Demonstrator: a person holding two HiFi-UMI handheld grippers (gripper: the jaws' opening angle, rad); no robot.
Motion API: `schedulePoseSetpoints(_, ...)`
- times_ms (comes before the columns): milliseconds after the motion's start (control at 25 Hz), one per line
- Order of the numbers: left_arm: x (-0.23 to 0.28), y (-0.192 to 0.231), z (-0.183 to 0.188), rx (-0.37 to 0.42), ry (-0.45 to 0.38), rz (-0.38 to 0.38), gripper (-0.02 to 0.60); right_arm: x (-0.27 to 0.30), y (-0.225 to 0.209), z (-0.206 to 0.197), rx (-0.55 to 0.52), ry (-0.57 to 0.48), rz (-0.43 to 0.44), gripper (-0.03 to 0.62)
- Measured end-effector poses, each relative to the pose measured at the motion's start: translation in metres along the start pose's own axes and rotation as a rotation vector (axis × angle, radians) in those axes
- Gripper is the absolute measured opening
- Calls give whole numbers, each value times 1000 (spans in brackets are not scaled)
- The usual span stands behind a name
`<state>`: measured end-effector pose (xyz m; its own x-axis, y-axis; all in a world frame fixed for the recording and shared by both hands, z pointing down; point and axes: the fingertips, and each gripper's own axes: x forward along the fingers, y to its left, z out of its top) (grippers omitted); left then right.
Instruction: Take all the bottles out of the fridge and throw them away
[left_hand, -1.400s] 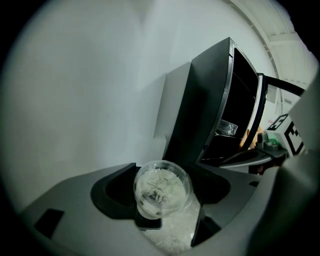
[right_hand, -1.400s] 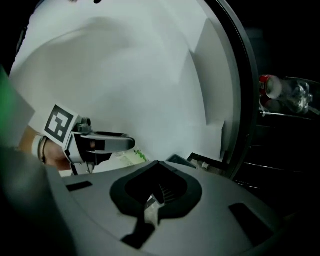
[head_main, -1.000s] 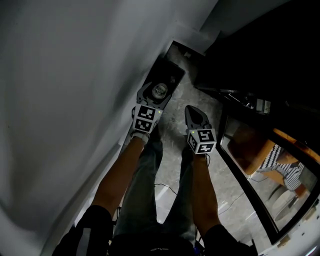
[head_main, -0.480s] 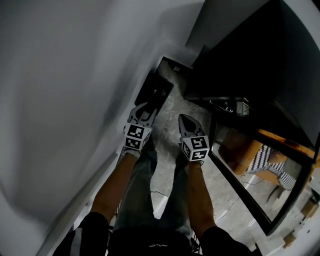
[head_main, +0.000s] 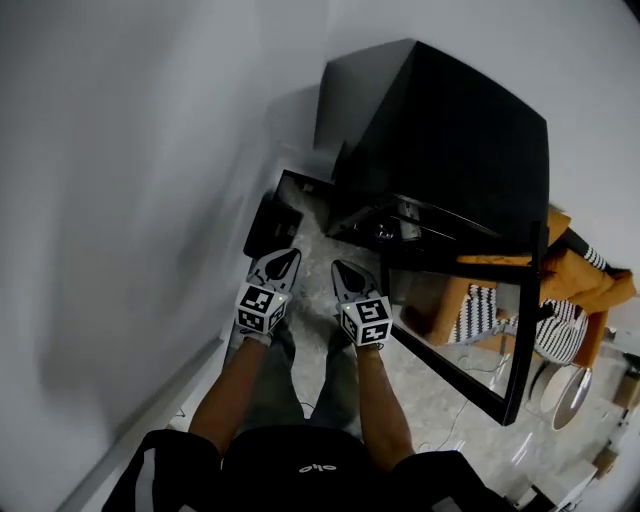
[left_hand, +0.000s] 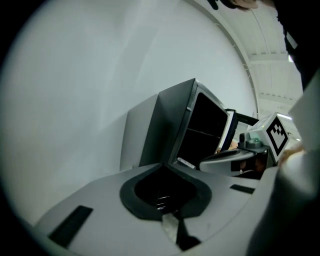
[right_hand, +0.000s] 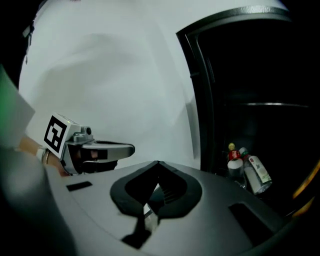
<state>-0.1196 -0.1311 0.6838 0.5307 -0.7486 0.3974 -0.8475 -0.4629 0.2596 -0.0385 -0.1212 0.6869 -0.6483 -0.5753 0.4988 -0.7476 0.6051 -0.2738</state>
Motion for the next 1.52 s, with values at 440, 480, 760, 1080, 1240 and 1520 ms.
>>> schedulePoseSetpoints(440, -9, -116, 124, 86, -87, -138, 6, -117, -17, 95, -1, -150, -107, 9)
schedulePoseSetpoints(480, -10, -124, 132, 94, -94, -143, 6, -128, -20, 101, -2, -162, -120, 9)
schedulePoseSetpoints(760, -14, -175, 175, 137, -122, -183, 6, -207, -45, 120, -4, -211, -210, 9)
schedulePoseSetpoints(1080, 3, -225, 194, 181, -126, -264, 6, -256, -80, 132, -15, -258, -299, 9)
schedulePoseSetpoints(1240, 13, -237, 201, 190, -126, -283, 6, -270, -94, 140, -12, -278, -328, 9)
schedulePoseSetpoints(1520, 29, -251, 210, 211, -120, -304, 6, -288, -113, 141, -11, -292, -362, 9)
